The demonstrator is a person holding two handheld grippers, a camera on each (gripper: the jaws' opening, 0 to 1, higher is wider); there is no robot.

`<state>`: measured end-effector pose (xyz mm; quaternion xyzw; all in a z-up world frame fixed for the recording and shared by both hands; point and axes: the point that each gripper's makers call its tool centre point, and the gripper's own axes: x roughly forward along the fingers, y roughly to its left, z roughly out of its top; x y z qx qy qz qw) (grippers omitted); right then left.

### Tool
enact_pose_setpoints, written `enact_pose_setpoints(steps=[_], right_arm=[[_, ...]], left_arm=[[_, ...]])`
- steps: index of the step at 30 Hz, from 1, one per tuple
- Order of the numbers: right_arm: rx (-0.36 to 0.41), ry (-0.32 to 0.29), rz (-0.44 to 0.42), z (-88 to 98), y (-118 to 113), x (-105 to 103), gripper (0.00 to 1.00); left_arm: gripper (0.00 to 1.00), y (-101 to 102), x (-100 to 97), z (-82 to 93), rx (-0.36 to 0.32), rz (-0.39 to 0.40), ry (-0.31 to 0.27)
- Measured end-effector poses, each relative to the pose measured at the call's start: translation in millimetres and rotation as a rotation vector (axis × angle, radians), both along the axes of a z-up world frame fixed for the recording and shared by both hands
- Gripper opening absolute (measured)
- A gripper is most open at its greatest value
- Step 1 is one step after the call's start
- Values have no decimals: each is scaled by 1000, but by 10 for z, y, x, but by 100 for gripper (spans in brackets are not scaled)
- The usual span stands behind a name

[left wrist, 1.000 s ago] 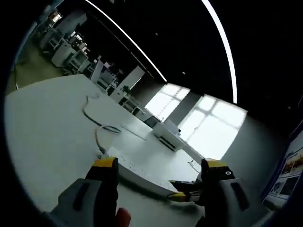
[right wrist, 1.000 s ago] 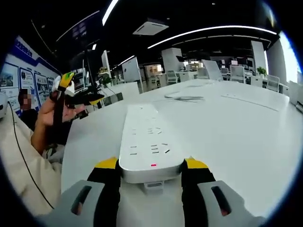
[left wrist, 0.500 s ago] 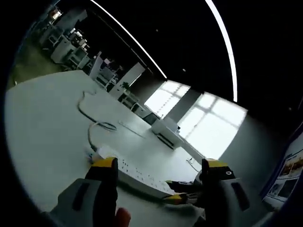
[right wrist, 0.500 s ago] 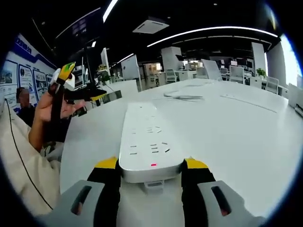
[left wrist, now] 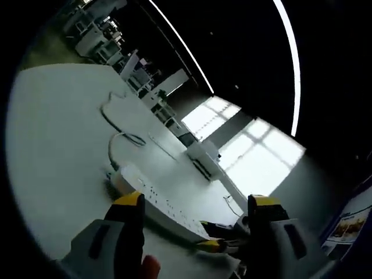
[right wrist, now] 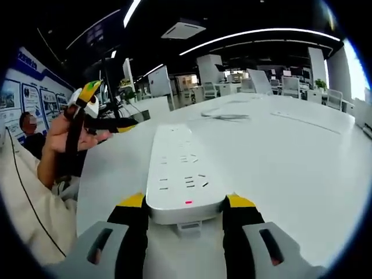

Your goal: Pick up the power strip scattered on the table, fix it on the side mounting bracket of the table, and press the switch

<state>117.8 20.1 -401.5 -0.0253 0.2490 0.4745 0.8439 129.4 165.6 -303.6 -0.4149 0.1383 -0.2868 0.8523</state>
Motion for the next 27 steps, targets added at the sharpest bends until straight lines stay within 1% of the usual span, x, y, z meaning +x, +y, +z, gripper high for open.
enact_pose_setpoints(steps=[2,3,8,14,16,18,22,24,27], right_arm=[[5,9,1,1,0,0,46],[15,26,1,1,-2,2,46],[26,43,3,3,-4,4,46],[27,48,5,2,-2,0,46],[26,45,5,2,-2,-1,46],[29,46,4,1,-2,-3,46],[31,49,4,2,-3,-3,46],[31,50,4,2,-3,-5,46],[30,48,3,1,-3,-6,46]], left_arm=[[76,13,9,-14,7,6,3],[76,-27,-26,-40,1,9,14],[75,-66,-27,-106,-10,6,32],[76,-98,1,-193,-20,0,60],[76,-85,27,-260,-24,-1,77],[75,-121,-11,-286,-35,-2,92],[75,-102,22,-347,-39,5,117],[75,-103,52,-400,-52,4,133],[75,-105,65,-422,-72,6,152]])
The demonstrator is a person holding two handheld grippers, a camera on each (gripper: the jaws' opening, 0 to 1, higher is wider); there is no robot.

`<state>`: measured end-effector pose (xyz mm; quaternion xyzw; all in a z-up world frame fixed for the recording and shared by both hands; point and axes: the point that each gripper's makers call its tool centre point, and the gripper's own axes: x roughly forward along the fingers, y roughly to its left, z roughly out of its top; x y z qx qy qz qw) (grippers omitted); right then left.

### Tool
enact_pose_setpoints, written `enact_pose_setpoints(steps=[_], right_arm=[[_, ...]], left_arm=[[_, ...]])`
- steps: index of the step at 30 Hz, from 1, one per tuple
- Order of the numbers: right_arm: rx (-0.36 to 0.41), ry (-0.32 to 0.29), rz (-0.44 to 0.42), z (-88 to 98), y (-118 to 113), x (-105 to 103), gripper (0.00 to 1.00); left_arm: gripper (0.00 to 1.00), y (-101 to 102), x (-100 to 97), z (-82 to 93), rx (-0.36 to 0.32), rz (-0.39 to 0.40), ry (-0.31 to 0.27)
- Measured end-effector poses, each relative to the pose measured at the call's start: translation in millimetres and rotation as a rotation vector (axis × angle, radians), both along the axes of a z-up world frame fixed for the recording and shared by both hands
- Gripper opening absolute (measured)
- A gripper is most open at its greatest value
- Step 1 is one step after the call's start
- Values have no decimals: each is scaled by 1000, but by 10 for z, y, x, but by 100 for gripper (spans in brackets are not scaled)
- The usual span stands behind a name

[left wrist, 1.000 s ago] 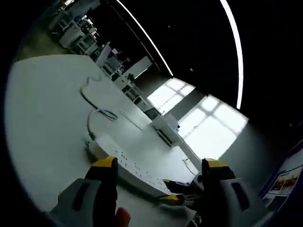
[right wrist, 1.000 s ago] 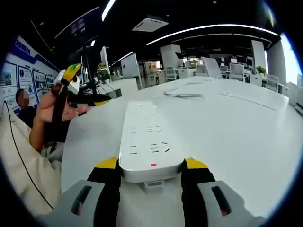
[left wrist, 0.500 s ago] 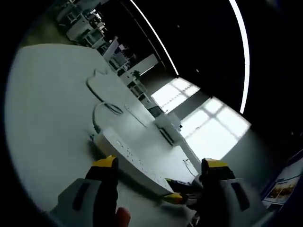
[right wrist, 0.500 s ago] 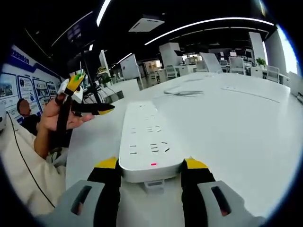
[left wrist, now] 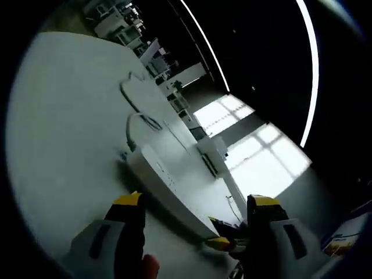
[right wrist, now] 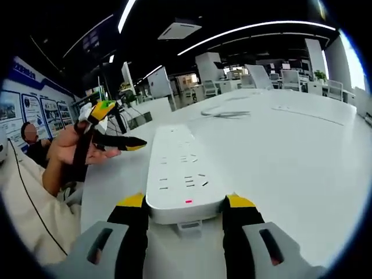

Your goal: Pick up the power strip scattered on the table, fix it on the side mounting bracket of the table, and press the switch

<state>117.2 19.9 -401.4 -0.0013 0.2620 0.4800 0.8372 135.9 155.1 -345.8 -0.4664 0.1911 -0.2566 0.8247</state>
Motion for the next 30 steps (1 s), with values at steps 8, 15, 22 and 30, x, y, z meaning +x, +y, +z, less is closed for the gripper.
enact_pose_setpoints(steps=[8,15,22,30], right_arm=[[3,6,-2,-1,-2,1,46],[10,20,-1,2,-3,5,46],[12,43,4,10,-11,21,46],[58,87,-3,34,-21,36,46]], left_arm=[[76,11,127,-93,-95,-6,95],[76,12,184,-124,-129,6,130],[75,-9,260,-98,-132,6,133],[75,-2,320,-66,-142,18,136]])
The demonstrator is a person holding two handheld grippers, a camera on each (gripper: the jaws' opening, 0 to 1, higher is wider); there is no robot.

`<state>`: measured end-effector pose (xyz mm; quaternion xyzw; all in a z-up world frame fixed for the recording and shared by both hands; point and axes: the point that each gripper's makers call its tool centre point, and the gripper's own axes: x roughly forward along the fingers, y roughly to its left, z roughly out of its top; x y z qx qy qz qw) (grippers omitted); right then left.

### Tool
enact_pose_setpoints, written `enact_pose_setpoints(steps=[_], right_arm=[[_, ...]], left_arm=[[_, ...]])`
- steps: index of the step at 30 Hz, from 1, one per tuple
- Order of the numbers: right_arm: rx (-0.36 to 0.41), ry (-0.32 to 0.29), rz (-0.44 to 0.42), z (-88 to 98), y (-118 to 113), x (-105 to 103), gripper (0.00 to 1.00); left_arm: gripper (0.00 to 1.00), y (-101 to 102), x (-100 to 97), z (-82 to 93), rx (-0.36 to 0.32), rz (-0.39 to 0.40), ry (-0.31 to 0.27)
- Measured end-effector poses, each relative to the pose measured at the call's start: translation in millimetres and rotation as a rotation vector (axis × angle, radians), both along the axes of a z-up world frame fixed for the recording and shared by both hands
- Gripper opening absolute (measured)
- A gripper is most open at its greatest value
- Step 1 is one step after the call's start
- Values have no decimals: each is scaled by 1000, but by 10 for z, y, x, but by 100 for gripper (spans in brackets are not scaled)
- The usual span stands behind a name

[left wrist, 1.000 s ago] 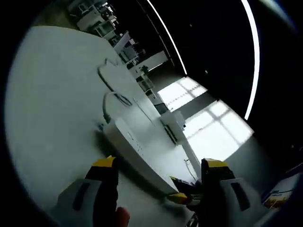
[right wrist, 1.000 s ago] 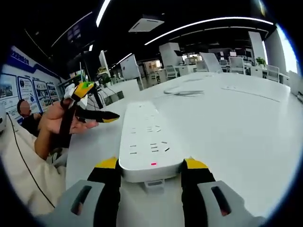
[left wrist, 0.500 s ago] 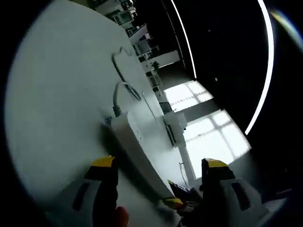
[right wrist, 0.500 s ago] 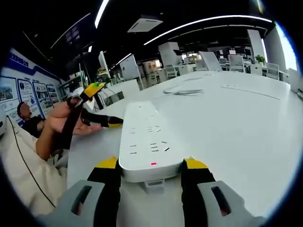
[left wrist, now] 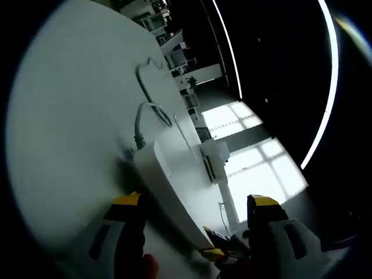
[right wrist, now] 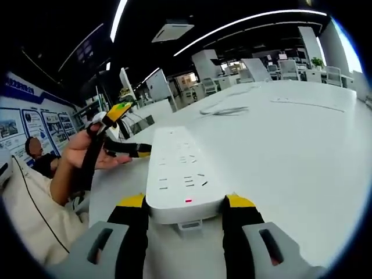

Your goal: Pick up the power strip scattered on the table, fix it on the side mounting bracket of the table, and press the switch

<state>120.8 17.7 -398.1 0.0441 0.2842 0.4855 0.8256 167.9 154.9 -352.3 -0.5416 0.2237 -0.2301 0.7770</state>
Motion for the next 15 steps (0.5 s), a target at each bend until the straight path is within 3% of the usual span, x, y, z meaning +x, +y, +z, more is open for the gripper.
enact_pose_setpoints(steps=[15], right_arm=[[32,34,-12,13,-10,17,46]], left_arm=[[72,-53,103,-58,-19,4,28]])
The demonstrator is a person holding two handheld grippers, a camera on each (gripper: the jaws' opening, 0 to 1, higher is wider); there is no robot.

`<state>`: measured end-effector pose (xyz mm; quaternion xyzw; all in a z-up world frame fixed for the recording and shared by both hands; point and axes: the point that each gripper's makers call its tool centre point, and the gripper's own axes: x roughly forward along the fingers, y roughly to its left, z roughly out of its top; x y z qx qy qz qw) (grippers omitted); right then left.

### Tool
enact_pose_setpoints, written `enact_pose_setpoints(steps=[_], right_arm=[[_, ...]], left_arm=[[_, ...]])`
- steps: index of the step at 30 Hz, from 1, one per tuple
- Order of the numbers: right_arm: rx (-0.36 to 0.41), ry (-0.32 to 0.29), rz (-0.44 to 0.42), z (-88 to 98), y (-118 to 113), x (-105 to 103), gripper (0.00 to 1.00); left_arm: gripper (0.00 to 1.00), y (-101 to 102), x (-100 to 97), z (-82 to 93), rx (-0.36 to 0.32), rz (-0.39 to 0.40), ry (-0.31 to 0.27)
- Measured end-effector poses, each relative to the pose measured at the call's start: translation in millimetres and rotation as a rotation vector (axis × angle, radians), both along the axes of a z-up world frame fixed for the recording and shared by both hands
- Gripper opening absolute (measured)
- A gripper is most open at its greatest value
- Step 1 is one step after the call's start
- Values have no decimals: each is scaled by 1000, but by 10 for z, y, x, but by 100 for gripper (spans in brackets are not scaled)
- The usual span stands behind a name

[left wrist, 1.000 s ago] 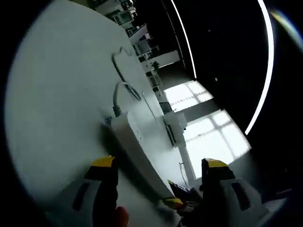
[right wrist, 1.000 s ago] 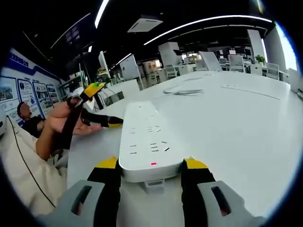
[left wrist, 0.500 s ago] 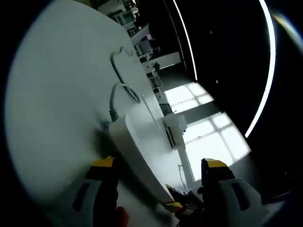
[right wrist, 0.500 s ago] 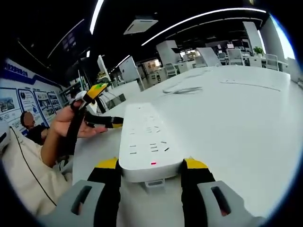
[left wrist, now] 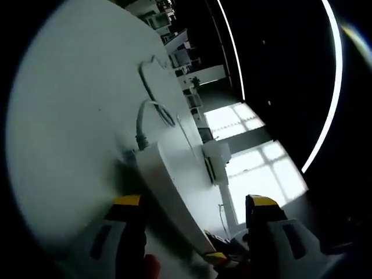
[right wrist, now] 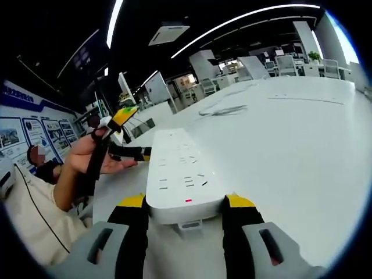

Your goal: Pick up the power strip scattered on the table, fix it on the side mounting bracket of the table, and press the switch

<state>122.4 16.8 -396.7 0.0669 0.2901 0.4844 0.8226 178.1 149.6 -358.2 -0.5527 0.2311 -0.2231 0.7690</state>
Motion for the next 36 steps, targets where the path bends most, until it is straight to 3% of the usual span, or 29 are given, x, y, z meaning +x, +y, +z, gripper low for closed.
enact_pose_setpoints(steps=[36], right_arm=[[-3,-3,1,0,10,-17,46]], left_arm=[[61,-9,174,-111,-89,52,117]])
